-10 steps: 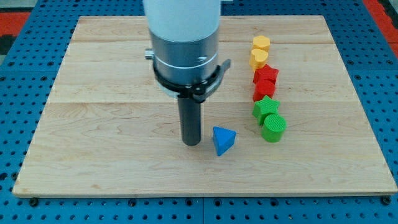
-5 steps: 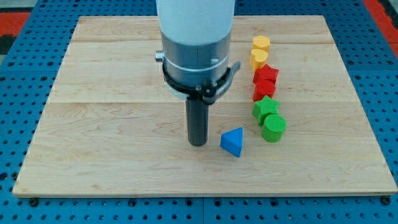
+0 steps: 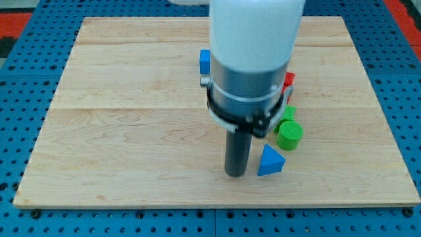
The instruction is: Place the blue triangle below the green circle
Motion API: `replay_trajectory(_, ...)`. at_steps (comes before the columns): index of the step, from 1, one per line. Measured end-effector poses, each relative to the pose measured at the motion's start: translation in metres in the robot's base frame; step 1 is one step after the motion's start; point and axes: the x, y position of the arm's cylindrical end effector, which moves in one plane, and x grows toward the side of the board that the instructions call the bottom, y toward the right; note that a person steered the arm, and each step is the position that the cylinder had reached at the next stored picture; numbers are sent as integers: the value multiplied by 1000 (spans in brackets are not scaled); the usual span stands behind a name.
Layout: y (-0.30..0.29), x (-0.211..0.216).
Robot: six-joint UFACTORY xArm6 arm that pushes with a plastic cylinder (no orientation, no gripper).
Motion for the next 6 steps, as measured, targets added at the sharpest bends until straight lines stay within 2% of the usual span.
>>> replay_trajectory(3, 59, -24)
replay_trajectory(6, 52, -16)
